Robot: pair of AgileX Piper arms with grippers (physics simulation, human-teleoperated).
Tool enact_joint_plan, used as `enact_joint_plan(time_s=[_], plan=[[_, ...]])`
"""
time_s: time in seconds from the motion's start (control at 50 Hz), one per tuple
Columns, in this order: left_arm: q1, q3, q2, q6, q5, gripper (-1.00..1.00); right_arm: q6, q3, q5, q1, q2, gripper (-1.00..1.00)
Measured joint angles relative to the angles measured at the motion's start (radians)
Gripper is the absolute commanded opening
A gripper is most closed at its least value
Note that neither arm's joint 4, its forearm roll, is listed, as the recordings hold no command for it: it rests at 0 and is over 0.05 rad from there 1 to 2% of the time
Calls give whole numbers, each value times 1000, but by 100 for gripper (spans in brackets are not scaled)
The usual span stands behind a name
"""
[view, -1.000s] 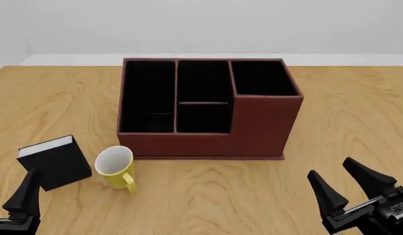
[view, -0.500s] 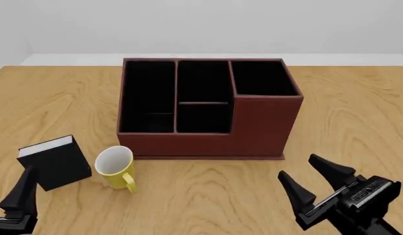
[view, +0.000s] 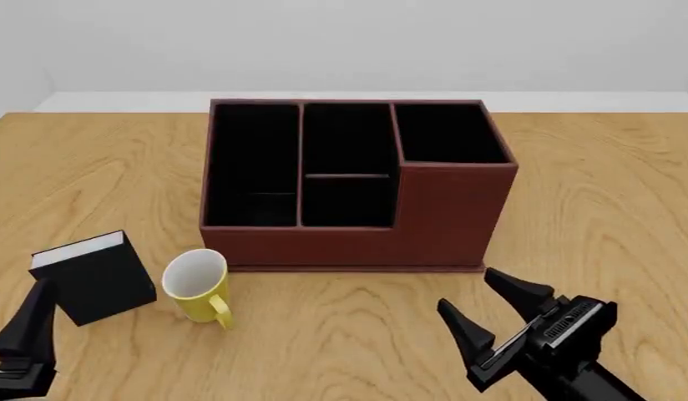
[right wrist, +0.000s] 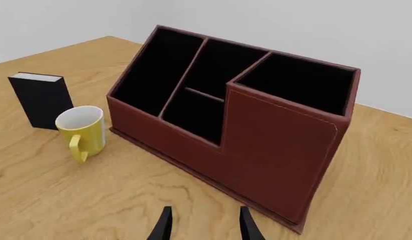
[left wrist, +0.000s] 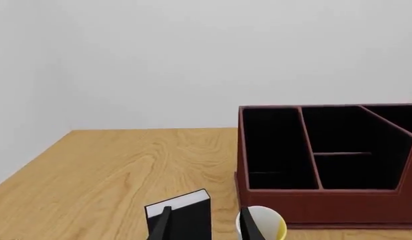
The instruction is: Pick up the yellow and white mug and place it to the right of the caddy.
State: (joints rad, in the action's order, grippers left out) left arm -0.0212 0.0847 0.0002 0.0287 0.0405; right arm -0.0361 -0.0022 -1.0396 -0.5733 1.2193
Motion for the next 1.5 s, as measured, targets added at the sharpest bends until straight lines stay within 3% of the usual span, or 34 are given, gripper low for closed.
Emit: enact_joint_plan(time_s=[0.24,0.62,1.5], plan=[[-4,23,0,-1,19,100,-10,-29,-94,-46,133,100],[-11,54,0,0,43,100,-11,-108,-154,-128,291,100],[-43,114,0,-5,81,100,-49,-318,-175,-235,551,100]])
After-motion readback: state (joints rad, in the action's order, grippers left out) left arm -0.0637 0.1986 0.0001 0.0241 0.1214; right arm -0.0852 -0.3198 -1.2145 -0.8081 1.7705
